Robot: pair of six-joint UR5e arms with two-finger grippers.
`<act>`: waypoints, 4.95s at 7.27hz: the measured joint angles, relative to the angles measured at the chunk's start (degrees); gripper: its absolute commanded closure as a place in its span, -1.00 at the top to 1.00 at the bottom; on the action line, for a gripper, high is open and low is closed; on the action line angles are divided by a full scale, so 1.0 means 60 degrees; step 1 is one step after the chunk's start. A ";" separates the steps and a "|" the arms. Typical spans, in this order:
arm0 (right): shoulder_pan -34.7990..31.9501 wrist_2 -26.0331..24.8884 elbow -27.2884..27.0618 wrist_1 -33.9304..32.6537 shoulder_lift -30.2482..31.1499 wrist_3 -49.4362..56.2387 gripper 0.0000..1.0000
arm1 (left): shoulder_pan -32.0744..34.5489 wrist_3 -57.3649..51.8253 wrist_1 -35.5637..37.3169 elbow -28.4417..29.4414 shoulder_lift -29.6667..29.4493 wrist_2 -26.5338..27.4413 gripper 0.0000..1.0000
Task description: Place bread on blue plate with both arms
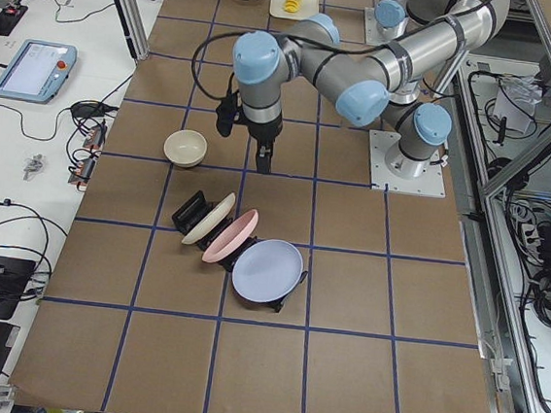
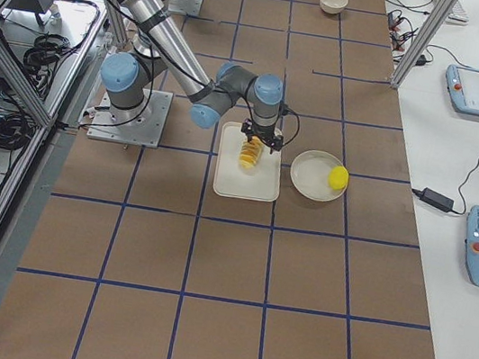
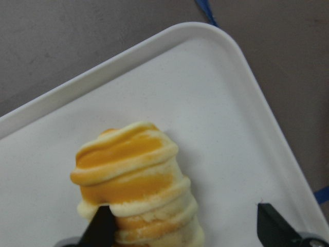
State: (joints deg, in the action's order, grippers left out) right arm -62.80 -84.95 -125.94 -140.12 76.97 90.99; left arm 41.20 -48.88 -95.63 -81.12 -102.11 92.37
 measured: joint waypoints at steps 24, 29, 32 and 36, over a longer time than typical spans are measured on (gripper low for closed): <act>-0.3378 -0.0241 0.4829 0.9227 0.3593 -0.7075 -0.70 | -0.1854 -0.3074 0.0145 0.3625 -0.5344 -0.0083 -0.85; -0.3377 -0.0246 0.4814 0.9194 0.3591 -0.7080 -0.67 | -0.1810 -0.3206 -0.1438 0.3065 -0.3279 -0.0010 -0.85; -0.3377 -0.0237 0.4804 0.9188 0.3580 -0.7066 -0.64 | -0.1316 -0.2488 -0.1613 0.0801 -0.1053 -0.0111 -0.85; -0.3354 -0.0216 0.4803 0.9217 0.3514 -0.7079 -0.63 | 0.3123 0.1315 0.0993 -0.1490 0.0011 -0.0635 -0.85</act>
State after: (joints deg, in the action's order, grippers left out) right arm -82.92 -86.25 -97.12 -84.82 98.05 48.52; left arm 59.93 -40.99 -89.68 -90.06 -102.04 88.57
